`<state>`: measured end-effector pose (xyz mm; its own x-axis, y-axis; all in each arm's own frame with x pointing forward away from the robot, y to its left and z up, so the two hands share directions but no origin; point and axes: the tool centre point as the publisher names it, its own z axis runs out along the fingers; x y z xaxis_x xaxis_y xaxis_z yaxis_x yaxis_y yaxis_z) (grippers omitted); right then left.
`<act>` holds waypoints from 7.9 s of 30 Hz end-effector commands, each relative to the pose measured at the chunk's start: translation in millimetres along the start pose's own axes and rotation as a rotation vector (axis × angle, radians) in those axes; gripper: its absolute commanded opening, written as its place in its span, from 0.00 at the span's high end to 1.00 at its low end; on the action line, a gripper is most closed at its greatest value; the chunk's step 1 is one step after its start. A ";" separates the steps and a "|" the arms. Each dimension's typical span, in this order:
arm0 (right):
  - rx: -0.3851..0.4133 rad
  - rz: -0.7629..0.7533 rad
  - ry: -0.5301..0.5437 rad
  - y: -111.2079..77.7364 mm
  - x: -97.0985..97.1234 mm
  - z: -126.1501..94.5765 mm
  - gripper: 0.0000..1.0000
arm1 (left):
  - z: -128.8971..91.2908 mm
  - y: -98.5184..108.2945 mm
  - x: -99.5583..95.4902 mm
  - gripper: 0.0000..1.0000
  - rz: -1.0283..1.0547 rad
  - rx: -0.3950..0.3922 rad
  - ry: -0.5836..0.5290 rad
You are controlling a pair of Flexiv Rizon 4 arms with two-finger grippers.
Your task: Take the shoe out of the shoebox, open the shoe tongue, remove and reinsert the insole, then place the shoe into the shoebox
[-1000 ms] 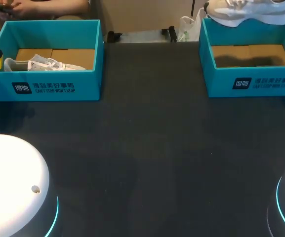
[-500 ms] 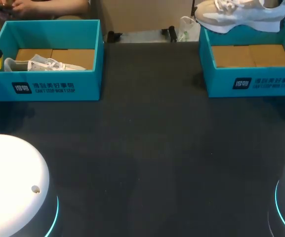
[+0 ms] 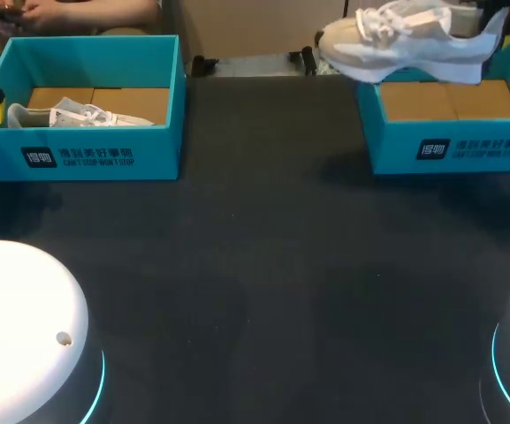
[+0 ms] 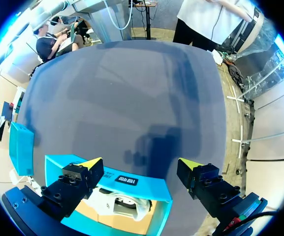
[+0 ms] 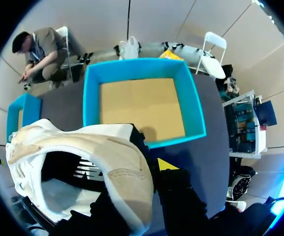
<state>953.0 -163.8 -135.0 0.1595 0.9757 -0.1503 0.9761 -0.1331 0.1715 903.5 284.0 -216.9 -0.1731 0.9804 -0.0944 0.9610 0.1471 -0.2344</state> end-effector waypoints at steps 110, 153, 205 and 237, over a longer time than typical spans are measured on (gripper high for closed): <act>0.043 -0.037 -0.067 -306.7 150.6 -58.3 1.00 | -0.5 -0.7 -0.1 0.00 -0.001 -0.002 0.003; 0.059 -0.096 -0.011 -302.0 184.2 124.6 1.00 | -0.5 -0.7 -0.1 0.00 -0.001 -0.002 0.003; 0.087 -0.120 0.050 -301.4 215.1 147.4 0.16 | -0.5 -0.7 -0.1 0.00 -0.001 -0.002 0.003; -0.242 -1.104 0.256 -302.3 206.1 31.8 0.00 | -0.5 -0.7 -0.1 0.00 -0.001 -0.002 0.003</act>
<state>702.0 79.0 -252.6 -0.6258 0.7740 -0.0963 0.7486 0.6307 0.2046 903.4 284.0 -216.9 -0.1732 0.9804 -0.0944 0.9609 0.1472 -0.2344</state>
